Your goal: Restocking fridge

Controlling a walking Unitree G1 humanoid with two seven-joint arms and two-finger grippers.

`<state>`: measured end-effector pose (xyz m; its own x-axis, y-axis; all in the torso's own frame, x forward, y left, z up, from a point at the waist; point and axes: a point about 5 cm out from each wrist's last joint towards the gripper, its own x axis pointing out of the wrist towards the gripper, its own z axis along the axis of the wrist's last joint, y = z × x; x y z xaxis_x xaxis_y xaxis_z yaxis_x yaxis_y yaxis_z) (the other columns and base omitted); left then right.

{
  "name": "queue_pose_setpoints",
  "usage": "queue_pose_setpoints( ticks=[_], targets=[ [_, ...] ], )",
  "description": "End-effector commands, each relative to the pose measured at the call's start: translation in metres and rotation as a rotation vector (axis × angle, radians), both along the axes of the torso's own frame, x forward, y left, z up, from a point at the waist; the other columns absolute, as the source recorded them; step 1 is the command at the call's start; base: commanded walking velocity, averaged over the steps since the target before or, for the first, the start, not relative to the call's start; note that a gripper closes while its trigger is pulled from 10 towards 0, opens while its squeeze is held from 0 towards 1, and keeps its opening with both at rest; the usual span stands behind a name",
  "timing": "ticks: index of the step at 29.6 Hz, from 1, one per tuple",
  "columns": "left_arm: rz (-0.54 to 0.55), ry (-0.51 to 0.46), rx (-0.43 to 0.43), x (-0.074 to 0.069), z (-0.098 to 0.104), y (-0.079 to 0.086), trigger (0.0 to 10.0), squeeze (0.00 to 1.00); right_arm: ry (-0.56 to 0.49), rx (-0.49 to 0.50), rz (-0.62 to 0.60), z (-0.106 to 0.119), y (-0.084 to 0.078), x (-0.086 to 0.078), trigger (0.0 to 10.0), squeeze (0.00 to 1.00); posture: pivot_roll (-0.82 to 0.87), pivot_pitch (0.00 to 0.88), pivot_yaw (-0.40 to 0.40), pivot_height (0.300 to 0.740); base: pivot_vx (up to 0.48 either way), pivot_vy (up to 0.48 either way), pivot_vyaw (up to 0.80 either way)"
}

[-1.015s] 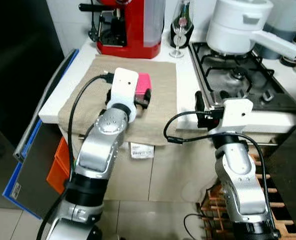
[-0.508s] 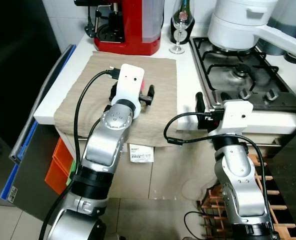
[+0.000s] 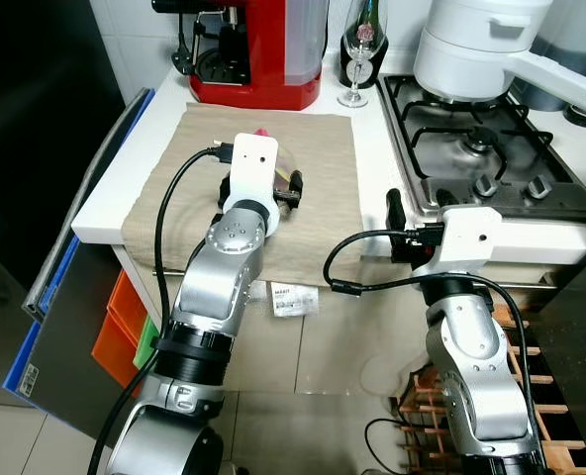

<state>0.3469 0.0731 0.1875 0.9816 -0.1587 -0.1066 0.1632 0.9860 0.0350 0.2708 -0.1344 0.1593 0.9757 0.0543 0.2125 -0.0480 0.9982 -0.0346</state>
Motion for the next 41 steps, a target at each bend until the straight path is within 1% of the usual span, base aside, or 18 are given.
queue_pose_setpoints(
  ticks=[1, 4, 5, 9, 12, 17, 20, 24, 25, 26, 27, 29, 30, 32, 33, 34, 35, 41],
  targets=[
    [-0.020, 0.016, 0.006, 0.000, -0.003, -0.004, 10.0, 0.00, -0.007, -0.012, -0.007, 0.003, -0.001, -0.003, 10.0, 0.00, -0.12, 0.037, 0.018, 0.740, 0.000, 0.000, 0.00],
    [-0.039, -0.012, 0.006, 0.000, 0.001, -0.007, 10.0, 0.00, -0.001, -0.011, -0.005, 0.002, 0.000, -0.003, 10.0, 0.00, -0.12, 0.037, 0.018, 0.740, 0.000, 0.000, 0.00],
    [-0.056, -0.032, 0.002, -0.001, 0.004, -0.009, 0.0, 0.00, 0.001, -0.010, -0.004, 0.002, 0.000, -0.004, 10.0, 0.00, -0.12, 0.037, 0.019, 0.740, 0.000, 0.000, 0.00],
    [-0.122, -0.096, 0.008, -0.004, 0.015, -0.016, 0.0, 0.00, 0.005, -0.004, -0.003, 0.001, 0.002, -0.004, 10.0, 0.00, -0.12, 0.037, 0.019, 0.740, 0.000, 0.000, 0.00],
    [-0.223, -0.218, 0.086, -0.010, 0.032, -0.026, 0.0, 0.00, 0.010, 0.004, -0.001, 0.000, 0.004, -0.004, 10.0, 0.00, -0.11, 0.036, 0.023, 0.740, 0.000, 0.000, 0.00],
    [-0.331, -0.318, 0.178, -0.017, 0.042, -0.036, 0.0, 0.00, 0.012, 0.008, -0.001, 0.000, 0.005, -0.004, 10.0, 0.00, -0.11, 0.037, 0.025, 0.740, 0.000, 0.000, 0.00],
    [-0.375, -0.347, 0.203, -0.020, 0.046, -0.041, 0.0, 0.00, 0.012, 0.011, -0.001, 0.000, 0.006, -0.004, 10.0, 0.00, -0.11, 0.036, 0.026, 0.740, 0.000, 0.000, 0.00],
    [-0.349, -0.317, 0.181, -0.018, 0.045, -0.038, 0.0, 0.00, 0.012, 0.012, -0.002, -0.001, 0.006, -0.004, 10.0, 0.00, -0.11, 0.033, 0.027, 0.740, 0.000, 0.000, 0.00],
    [-0.333, -0.301, 0.169, -0.017, 0.045, -0.037, 2.3, 0.00, 0.013, 0.013, -0.002, -0.001, 0.006, -0.004, 10.0, 0.00, -0.11, 0.033, 0.027, 0.740, 0.000, 0.000, 0.00],
    [-0.314, -0.289, 0.163, -0.016, 0.045, -0.035, 9.7, 0.00, 0.013, 0.013, -0.002, -0.001, 0.006, -0.004, 10.0, 0.00, -0.11, 0.032, 0.026, 0.740, 0.000, 0.000, 0.00],
    [-0.314, -0.289, 0.163, -0.016, 0.045, -0.035, 9.7, 0.00, 0.013, 0.013, -0.002, -0.001, 0.006, -0.004, 10.0, 0.00, -0.11, 0.032, 0.026, 0.740, 0.000, 0.000, 0.00],
    [-0.231, -0.256, 0.133, -0.014, 0.044, -0.029, 10.0, 0.00, 0.013, 0.015, 0.002, -0.001, 0.008, -0.003, 10.0, 0.00, -0.11, 0.035, 0.023, 0.740, 0.000, 0.000, 0.00],
    [-0.132, -0.230, 0.097, -0.012, 0.042, -0.021, 10.0, 0.00, 0.012, 0.017, 0.011, 0.000, 0.010, -0.003, 10.0, 0.00, -0.11, 0.035, 0.020, 0.740, 0.000, 0.000, 0.00],
    [-0.055, -0.208, 0.059, -0.009, 0.039, -0.014, 10.0, 0.00, 0.010, 0.017, 0.018, 0.001, 0.011, -0.002, 10.0, 0.00, -0.11, 0.035, 0.016, 0.740, 0.000, 0.000, 0.00],
    [-0.015, -0.199, 0.044, -0.007, 0.038, -0.010, 10.0, 0.29, 0.009, 0.016, 0.022, 0.001, 0.012, -0.002, 10.0, 0.00, -0.11, 0.035, 0.016, 0.740, 0.000, 0.000, 0.00],
    [0.015, -0.198, 0.030, -0.005, 0.037, -0.007, 10.0, 0.88, 0.008, 0.014, 0.025, 0.001, 0.012, -0.002, 10.0, 0.00, -0.11, 0.033, 0.012, 0.740, 0.000, 0.000, 0.00],
    [0.032, -0.191, 0.022, -0.003, 0.036, -0.005, 10.0, 1.00, 0.009, 0.012, 0.026, 0.001, 0.012, -0.002, 10.0, 0.00, -0.11, 0.029, 0.009, 0.740, 0.000, 0.000, 0.00],
    [0.008, -0.153, 0.021, -0.002, 0.030, -0.014, 10.0, 1.00, 0.010, 0.006, 0.027, 0.001, 0.010, -0.001, 10.0, 0.00, -0.11, 0.029, 0.009, 0.740, 0.000, 0.000, 0.00]
  ],
)
